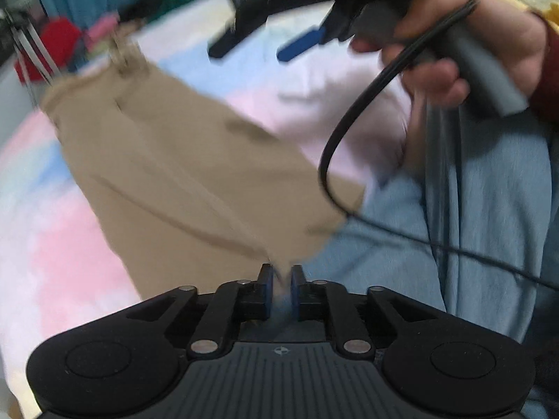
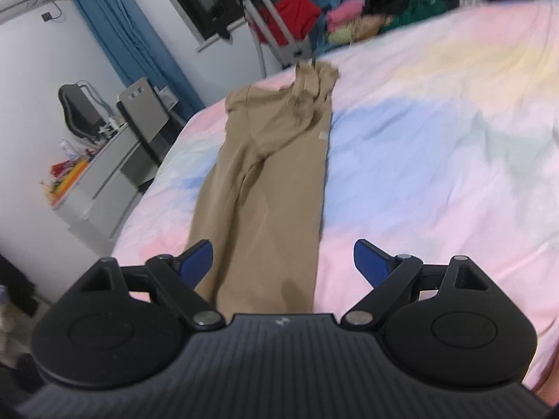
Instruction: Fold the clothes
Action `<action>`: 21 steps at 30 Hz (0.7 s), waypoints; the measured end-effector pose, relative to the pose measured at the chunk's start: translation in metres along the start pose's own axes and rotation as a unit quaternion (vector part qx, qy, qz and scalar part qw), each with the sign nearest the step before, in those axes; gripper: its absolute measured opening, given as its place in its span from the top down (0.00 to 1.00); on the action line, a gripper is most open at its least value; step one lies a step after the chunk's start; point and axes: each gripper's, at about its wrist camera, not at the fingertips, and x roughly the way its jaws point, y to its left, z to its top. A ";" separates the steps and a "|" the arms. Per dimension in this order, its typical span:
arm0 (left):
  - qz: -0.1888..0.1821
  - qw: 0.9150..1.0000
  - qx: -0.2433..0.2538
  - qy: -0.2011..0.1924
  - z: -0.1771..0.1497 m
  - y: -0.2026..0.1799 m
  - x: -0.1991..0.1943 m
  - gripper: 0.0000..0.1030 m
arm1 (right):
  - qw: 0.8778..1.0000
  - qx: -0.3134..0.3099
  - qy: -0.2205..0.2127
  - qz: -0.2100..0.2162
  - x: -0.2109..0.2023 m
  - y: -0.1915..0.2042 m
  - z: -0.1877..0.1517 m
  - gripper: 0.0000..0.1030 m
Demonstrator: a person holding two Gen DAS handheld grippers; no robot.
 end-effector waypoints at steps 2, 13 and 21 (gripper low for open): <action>-0.013 1.000 -0.011 -0.004 -0.003 0.003 -0.005 0.63 | 0.999 0.034 0.026 0.027 0.001 -0.009 -0.007 0.14; -0.035 0.937 -0.340 -0.069 -0.029 0.108 -0.020 0.33 | 0.983 0.117 0.110 0.084 0.012 -0.022 -0.035 0.14; -0.060 0.873 -0.483 -0.035 -0.045 0.152 0.021 0.32 | 0.966 0.164 0.174 0.094 0.034 -0.033 -0.053 0.30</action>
